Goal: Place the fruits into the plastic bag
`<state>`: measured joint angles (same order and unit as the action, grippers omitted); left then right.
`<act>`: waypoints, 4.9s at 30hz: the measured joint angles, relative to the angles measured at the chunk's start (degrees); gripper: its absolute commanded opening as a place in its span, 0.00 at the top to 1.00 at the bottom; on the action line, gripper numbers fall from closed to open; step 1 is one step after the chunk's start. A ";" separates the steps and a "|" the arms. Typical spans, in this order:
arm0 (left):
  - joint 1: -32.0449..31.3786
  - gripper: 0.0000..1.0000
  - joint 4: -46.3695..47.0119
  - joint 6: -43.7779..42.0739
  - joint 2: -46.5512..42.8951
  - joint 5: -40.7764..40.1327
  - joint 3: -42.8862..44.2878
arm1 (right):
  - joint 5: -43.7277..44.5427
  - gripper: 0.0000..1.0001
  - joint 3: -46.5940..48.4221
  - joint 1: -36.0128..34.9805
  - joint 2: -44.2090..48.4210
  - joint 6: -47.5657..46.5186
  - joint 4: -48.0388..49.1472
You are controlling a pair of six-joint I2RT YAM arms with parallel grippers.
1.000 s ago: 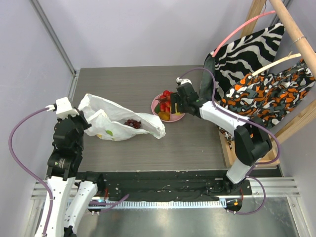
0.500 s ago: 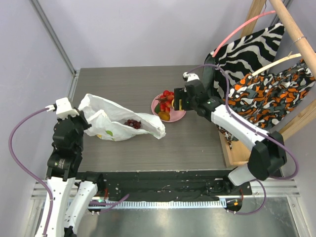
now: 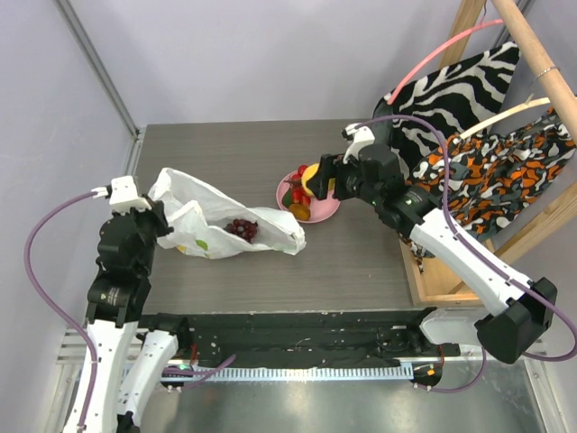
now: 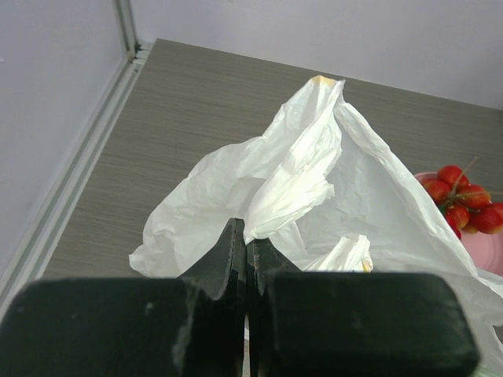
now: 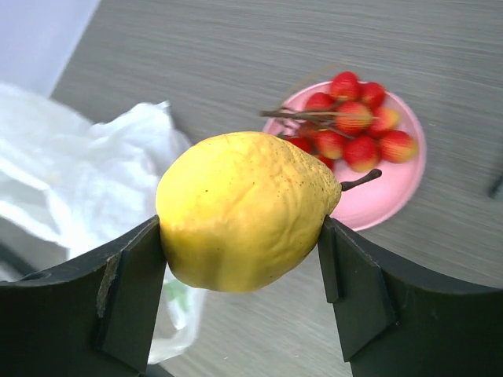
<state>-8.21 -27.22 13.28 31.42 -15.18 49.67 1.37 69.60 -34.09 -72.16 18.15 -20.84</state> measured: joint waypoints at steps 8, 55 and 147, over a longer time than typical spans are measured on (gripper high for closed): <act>0.09 1.00 -0.15 0.20 3.78 8.50 0.04 | -4.46 0.68 3.54 -11.37 0.13 -1.49 2.05; 0.09 1.00 -11.65 4.55 3.61 15.76 9.16 | 2.64 0.71 26.62 -24.11 -40.92 1.81 4.33; 0.11 1.00 -6.36 2.97 -5.66 -13.55 -2.03 | -8.68 0.15 1.18 -2.80 -10.93 5.44 19.26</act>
<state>-8.10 -33.58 16.25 25.76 -28.73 47.64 -7.31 70.78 -36.88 -83.09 23.59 -1.58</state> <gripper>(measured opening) 0.021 0.869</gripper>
